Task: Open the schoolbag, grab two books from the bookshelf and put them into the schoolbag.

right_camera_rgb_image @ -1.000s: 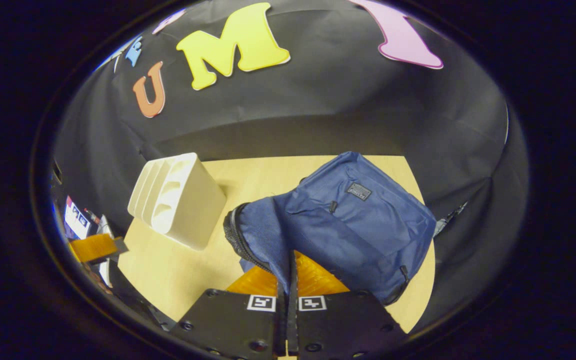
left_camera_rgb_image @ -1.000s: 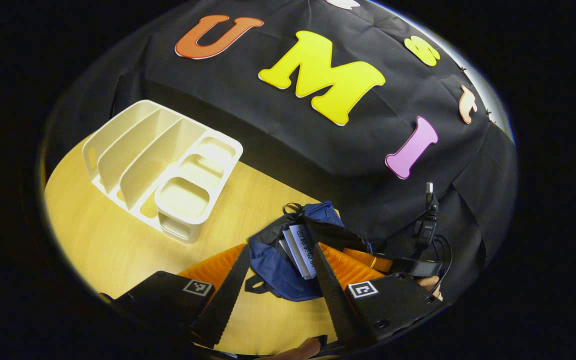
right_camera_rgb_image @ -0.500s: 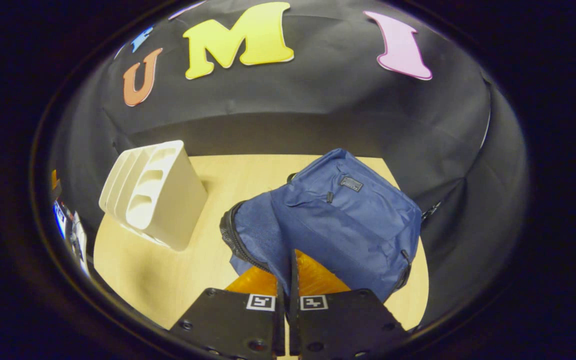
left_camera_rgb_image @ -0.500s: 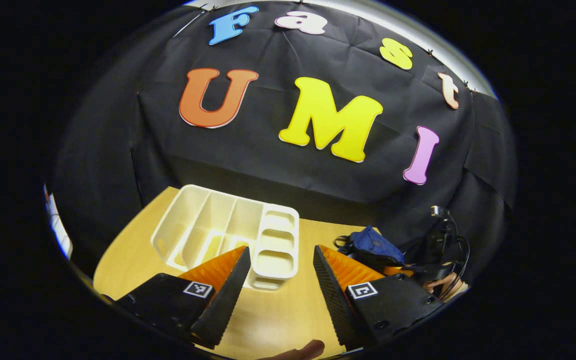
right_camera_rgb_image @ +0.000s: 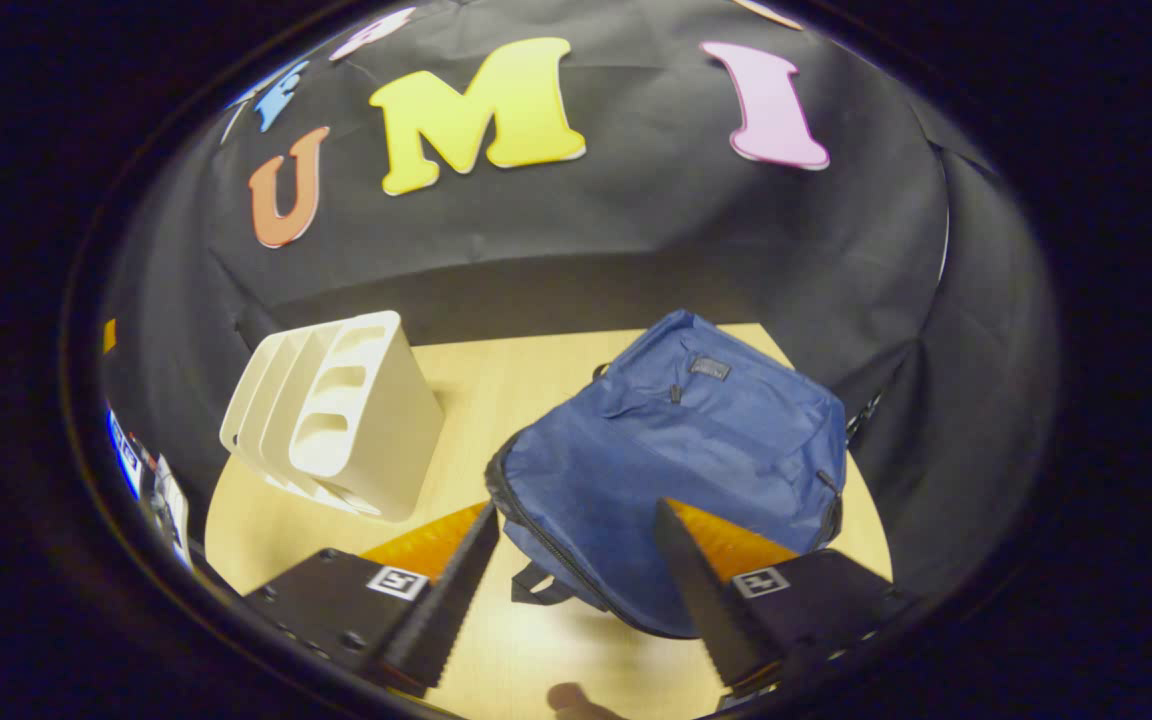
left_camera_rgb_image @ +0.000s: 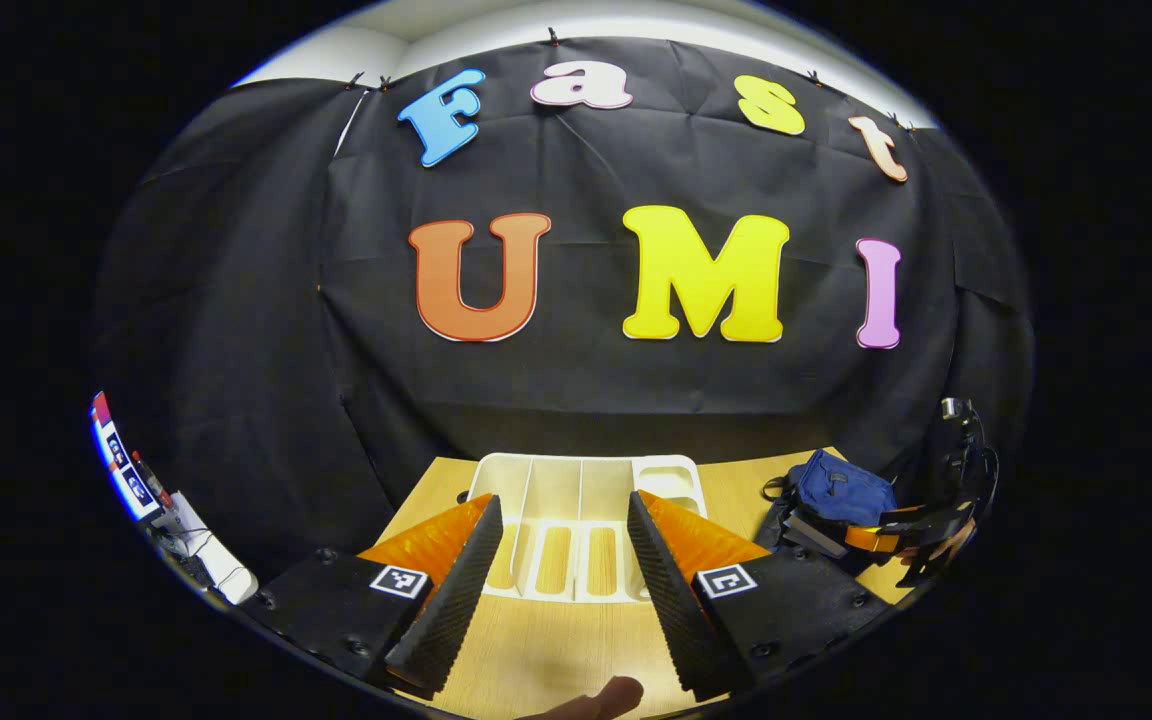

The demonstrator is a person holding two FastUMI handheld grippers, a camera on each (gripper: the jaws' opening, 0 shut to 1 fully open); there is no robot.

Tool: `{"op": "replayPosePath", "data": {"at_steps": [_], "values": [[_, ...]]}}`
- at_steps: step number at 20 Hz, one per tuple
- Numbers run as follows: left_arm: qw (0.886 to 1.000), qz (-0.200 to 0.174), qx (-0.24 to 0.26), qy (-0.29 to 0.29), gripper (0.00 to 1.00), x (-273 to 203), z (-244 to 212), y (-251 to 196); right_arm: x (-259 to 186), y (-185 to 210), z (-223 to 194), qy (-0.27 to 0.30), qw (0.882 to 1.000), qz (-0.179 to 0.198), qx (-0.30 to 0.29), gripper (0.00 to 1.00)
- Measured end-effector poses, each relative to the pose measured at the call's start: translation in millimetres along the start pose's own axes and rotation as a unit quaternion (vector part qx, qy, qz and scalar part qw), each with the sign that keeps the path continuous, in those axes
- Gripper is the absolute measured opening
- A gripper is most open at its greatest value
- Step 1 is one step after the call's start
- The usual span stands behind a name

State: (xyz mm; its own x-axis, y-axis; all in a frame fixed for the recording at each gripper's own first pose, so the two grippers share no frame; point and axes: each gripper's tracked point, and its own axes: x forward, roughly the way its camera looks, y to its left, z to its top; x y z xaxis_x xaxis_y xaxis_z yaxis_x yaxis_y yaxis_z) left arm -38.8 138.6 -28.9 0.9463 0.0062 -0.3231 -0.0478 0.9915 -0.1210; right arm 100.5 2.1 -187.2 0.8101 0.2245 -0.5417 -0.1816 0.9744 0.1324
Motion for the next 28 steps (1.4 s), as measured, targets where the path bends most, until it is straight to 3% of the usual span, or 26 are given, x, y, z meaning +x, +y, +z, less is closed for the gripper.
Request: {"op": "replayPosePath", "data": {"at_steps": [1, 6, 9, 15, 20, 28], "values": [[1.000, -0.001, -0.004, 0.002, 0.82, -3.6, -1.4, 0.0, -13.1, 1.8, 8.1, -0.016, 1.000, -0.003, -0.005, 0.99], [1.000, -0.003, -0.016, -0.006, 0.82, -24.2, 0.5, -8.3, -84.7, 11.4, 47.0, -0.082, 0.996, -0.021, -0.011, 0.95], [0.999, -0.024, -0.032, -0.016, 0.82, -32.3, 9.3, -23.1, -128.9, 10.9, 74.6, -0.123, 0.991, -0.039, -0.019, 0.97], [0.997, -0.014, -0.042, -0.058, 0.82, -40.8, 33.3, -23.7, -206.5, 15.6, 112.3, -0.191, 0.979, -0.077, 0.006, 0.96], [0.997, -0.008, -0.046, -0.064, 0.82, -47.6, 32.9, -25.6, -226.6, 34.3, 115.2, -0.211, 0.975, -0.067, -0.023, 0.97], [0.997, -0.012, -0.039, -0.065, 0.83, -36.0, 34.9, -36.5, -215.9, 67.2, 131.9, -0.219, 0.974, -0.036, -0.046, 0.97]]}}
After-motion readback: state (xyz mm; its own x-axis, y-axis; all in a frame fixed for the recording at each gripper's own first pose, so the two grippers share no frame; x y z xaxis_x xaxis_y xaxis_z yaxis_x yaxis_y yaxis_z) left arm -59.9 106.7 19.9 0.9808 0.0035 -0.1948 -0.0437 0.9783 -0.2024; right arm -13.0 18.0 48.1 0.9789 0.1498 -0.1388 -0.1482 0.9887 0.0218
